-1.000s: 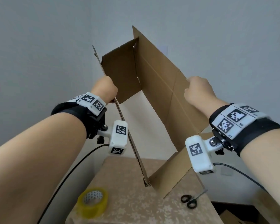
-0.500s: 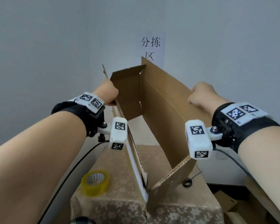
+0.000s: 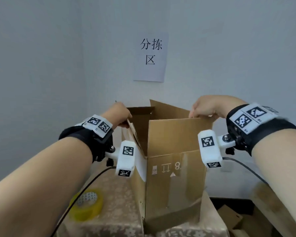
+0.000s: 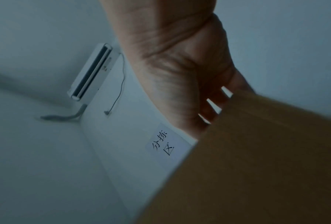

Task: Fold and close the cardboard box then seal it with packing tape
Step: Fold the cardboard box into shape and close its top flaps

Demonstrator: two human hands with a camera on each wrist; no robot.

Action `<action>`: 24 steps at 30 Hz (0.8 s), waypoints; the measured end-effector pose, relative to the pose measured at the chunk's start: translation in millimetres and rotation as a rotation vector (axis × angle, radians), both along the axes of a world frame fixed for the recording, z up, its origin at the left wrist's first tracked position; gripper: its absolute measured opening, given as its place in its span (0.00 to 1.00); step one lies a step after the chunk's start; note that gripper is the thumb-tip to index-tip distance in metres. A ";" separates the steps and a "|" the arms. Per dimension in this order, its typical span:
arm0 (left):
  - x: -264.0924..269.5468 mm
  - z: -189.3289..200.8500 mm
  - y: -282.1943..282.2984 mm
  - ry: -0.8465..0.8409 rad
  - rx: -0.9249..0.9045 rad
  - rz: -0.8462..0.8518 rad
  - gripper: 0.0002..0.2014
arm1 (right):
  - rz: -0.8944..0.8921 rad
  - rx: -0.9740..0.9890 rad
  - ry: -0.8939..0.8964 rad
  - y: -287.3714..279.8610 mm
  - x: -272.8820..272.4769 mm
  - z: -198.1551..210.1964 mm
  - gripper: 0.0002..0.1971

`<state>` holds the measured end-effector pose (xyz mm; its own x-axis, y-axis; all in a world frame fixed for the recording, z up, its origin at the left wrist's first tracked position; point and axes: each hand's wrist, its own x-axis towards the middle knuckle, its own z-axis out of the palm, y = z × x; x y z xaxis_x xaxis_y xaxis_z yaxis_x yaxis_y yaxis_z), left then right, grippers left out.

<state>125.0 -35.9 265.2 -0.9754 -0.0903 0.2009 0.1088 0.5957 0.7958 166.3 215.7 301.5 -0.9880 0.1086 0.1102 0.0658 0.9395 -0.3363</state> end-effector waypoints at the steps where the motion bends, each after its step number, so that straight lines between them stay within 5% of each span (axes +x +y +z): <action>1: -3.5 -0.6 -0.5 0.002 0.015 0.023 0.09 | -0.010 0.016 0.001 2.8 0.2 -4.7 0.11; 7: -10.1 -0.6 5.8 0.089 -0.045 -0.048 0.09 | -0.144 -0.159 0.180 4.0 -4.0 -25.1 0.10; 10: 7.8 8.6 17.3 0.158 -0.371 -0.160 0.22 | -0.169 -0.162 0.309 -2.5 -7.2 -31.5 0.11; 14: 41.2 19.4 32.1 0.170 -0.402 -0.446 0.37 | -0.229 -0.170 0.398 -1.7 -9.3 -44.1 0.18; 20: 37.4 15.7 32.0 0.235 -0.899 -0.488 0.14 | -0.255 -0.118 0.487 1.4 -7.4 -54.6 0.28; 24: 28.4 23.9 11.4 0.158 -1.005 -0.379 0.15 | -0.184 -0.018 0.516 -4.4 -6.8 -54.6 0.29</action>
<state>153.4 -24.5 289.0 -0.8617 0.4876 0.1406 0.4816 0.8731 -0.0763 159.4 211.3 247.0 -0.7707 0.2810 0.5719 0.0506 0.9217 -0.3846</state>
